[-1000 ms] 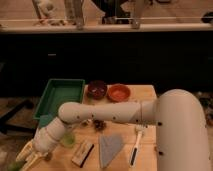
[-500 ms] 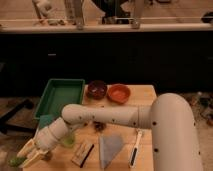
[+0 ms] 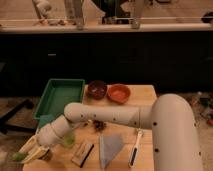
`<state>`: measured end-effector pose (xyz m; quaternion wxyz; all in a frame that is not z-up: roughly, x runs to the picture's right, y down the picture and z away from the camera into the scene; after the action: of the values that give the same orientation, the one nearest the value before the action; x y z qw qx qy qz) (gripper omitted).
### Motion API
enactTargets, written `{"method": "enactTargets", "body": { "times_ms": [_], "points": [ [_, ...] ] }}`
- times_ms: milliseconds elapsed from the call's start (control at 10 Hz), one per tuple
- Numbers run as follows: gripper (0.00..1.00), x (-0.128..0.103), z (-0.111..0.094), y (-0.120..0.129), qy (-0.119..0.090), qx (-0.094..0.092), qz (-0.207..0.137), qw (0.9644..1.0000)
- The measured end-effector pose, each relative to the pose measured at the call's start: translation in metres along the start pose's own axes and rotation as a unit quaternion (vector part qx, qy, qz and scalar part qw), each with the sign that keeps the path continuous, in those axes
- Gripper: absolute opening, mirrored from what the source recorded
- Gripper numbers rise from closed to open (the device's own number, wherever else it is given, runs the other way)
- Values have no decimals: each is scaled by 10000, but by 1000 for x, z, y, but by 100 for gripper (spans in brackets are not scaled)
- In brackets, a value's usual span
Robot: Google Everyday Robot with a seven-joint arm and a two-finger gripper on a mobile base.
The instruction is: Place pepper in metal cup
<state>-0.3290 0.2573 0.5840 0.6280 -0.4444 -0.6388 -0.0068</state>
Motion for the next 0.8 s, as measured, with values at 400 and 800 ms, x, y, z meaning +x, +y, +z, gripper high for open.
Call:
{"method": "enactTargets", "body": {
  "times_ms": [400, 800],
  "points": [
    [0, 17, -7, -4, -211, 52, 195, 9996],
    [0, 32, -12, -6, -433, 89, 314, 9985]
  ]
}}
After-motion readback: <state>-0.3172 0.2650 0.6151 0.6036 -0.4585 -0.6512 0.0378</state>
